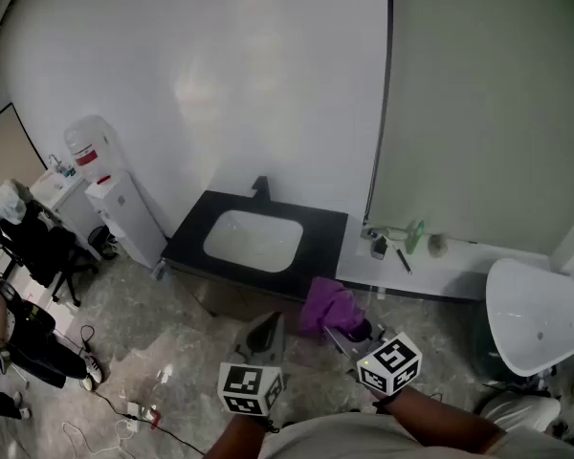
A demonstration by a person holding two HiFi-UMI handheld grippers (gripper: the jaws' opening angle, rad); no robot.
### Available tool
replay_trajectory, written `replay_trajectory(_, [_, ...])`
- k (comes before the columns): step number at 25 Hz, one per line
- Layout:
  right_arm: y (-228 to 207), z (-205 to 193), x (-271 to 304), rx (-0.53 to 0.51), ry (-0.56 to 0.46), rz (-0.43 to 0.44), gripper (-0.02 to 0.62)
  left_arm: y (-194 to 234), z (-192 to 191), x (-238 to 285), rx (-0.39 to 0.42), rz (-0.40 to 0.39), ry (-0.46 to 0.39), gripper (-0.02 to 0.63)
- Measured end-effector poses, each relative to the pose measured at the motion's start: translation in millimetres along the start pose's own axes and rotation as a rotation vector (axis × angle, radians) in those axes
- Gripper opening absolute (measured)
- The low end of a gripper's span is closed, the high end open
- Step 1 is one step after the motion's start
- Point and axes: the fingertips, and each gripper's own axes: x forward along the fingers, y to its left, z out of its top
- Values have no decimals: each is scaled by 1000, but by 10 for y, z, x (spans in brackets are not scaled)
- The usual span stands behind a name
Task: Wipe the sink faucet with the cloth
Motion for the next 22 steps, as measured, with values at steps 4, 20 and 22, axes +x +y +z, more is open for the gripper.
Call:
replay_trajectory(4, [73,13,23,-2,2,2,60,40,23,-50,-3,1,-1,6])
replay_trajectory(20, [167,-38,270,8,24,-35,61,296,-101,-43,-66,-57,30,8])
replay_trajectory(22, [211,-46,337,15,17,-50,61,388,-113,-100,-59,-67,33,7])
